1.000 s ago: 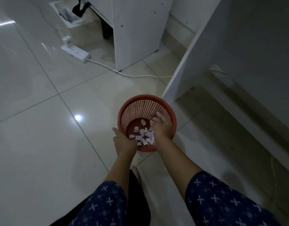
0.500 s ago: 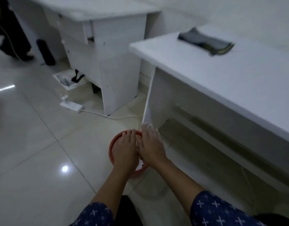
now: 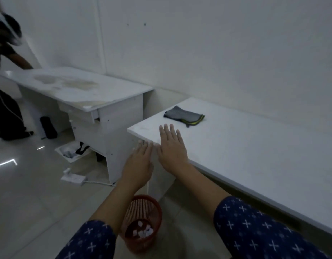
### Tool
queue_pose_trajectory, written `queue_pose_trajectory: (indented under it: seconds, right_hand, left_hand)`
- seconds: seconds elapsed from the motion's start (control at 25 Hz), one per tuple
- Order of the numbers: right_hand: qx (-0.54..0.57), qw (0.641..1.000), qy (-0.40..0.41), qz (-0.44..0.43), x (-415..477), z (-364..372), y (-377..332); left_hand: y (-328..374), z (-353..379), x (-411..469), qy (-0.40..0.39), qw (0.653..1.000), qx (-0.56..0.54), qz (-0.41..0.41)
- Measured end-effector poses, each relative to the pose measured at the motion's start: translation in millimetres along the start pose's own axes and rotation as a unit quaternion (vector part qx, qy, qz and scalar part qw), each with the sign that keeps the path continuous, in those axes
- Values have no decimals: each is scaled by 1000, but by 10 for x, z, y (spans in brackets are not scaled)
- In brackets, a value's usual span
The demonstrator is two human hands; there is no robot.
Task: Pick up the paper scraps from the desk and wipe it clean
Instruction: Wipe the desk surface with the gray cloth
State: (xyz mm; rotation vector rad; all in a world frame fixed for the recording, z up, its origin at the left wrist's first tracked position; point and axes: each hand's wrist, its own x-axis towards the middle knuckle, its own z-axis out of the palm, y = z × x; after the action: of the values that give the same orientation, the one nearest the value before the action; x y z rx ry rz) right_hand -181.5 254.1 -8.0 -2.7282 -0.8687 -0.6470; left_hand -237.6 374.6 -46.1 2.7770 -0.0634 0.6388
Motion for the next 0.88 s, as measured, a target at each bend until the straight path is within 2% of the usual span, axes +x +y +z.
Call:
queue_pose_trajectory:
  seconds: [0.08, 0.28, 0.4, 0.6, 0.68, 0.76, 0.88]
  right_hand:
    - [9, 999, -6, 38, 201, -60, 265]
    - [31, 992, -70, 96, 748, 215, 1027]
    - [17, 993, -93, 74, 1112, 494, 1414]
    - [13, 996, -66, 50, 1763, 898, 1816]
    - [3, 994, -98, 44, 1910, 963, 1873]
    - [-36, 986, -164, 12, 1968, 888, 1845]
    - [19, 972, -230, 35, 2001, 613, 1741]
  left_hand:
    - [75, -20, 333, -10, 1000, -3, 13]
    - [89, 262, 1173, -77, 997, 15, -22]
    - [-126, 498, 1597, -105, 994, 28, -30]
    - [-285, 681, 1746, -94, 995, -10, -25]
    - [-253, 641, 1724, -122, 992, 2, -15]
    - [-236, 598, 1728, -146, 989, 17, -18]
    - [-214, 521, 1728, -190, 981, 17, -33]
